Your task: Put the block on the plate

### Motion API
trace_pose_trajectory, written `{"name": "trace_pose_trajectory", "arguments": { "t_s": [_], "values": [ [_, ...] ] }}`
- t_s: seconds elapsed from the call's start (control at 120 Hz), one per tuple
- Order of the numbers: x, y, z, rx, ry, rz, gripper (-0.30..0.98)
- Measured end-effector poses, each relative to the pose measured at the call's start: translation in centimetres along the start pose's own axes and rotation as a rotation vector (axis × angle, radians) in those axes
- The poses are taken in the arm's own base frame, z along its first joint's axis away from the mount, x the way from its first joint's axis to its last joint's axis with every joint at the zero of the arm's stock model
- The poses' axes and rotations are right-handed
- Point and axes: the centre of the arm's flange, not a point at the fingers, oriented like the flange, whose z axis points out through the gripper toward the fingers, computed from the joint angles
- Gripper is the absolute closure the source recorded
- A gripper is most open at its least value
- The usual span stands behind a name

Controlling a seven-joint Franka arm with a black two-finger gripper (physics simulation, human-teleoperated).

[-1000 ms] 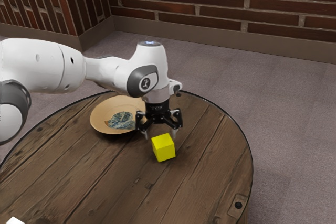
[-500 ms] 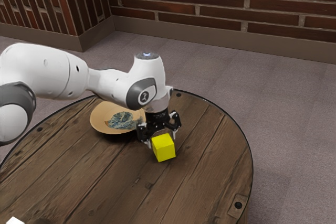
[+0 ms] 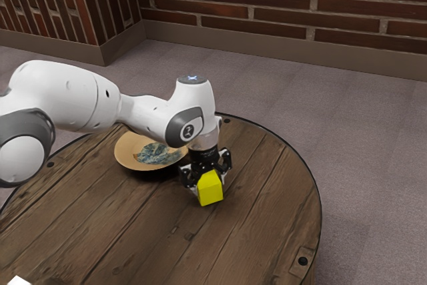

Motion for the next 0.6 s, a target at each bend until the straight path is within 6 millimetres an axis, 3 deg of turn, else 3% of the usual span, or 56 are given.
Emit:
{"name": "trace_pose_trajectory", "arguments": {
  "t_s": [0.2,0.333,0.517,0.6],
  "values": [
    [-0.2,0.3,-0.9,-0.014,0.011,-0.009,0.21],
    [0.0,0.4,-4.0,-0.050,0.037,-0.012,0.25],
    [-0.4,0.4,-6.3,-0.070,0.059,-0.008,0.33],
    [0.8,-0.2,-8.0,-0.080,0.083,-0.023,0.35]
  ]
}}
